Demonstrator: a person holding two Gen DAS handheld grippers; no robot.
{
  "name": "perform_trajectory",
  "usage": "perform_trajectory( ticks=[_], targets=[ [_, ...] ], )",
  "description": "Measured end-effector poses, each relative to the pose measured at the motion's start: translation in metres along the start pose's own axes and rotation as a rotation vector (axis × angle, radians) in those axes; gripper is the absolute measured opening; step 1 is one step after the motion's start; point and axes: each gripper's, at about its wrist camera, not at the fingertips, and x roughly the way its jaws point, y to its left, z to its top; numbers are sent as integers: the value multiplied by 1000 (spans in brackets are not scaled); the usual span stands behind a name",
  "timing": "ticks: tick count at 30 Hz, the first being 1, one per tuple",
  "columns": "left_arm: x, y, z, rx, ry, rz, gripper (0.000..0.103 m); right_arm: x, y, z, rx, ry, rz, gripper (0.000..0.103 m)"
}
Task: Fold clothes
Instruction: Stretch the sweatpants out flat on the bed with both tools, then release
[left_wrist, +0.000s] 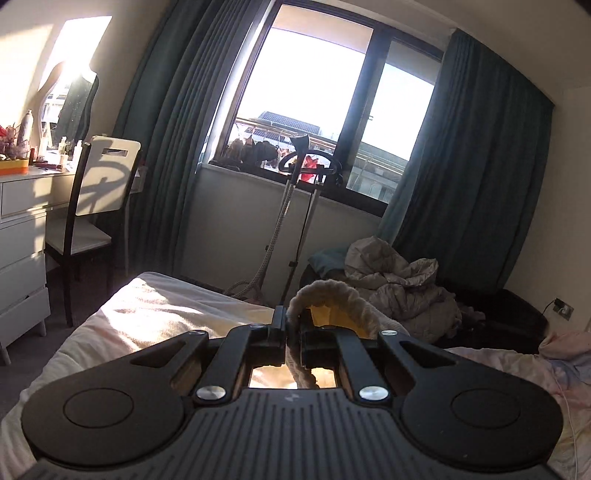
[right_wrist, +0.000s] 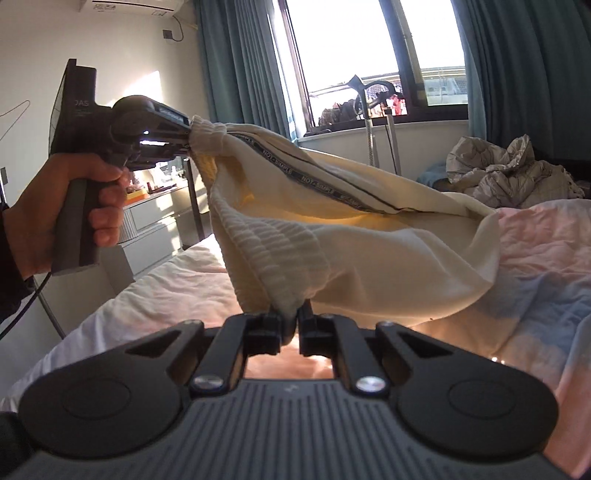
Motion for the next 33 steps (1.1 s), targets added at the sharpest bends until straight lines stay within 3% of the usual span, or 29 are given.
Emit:
perform_trajectory(
  ticks=[5,10,16,21,24,26,28,33],
  targets=[
    [5,70,25,-23,9,87,8,46,70,9,-60,17,184,9],
    [34,138,8,-28,73,181,8,108,115,-6,-95,83,296,9],
    [65,183,-34,-55,174,230,8,168,121,-44,-98,220,305,9],
    [57,189,-47,-46,166,232,10,169,121,-49,-130,228,310,12],
    [48,185,-46,-54,176,264,22,166,125,-41,-126,244,326,21],
    [37,181,-46,-47,185,294,49,165,131,-40,-137,252,323,26],
    [22,176,-46,-29,195,314,61,158,133,-39,-158,257,323,47],
    [-24,159,-44,-22,203,334,61,113,121,-28,-213,227,316,49]
  ],
)
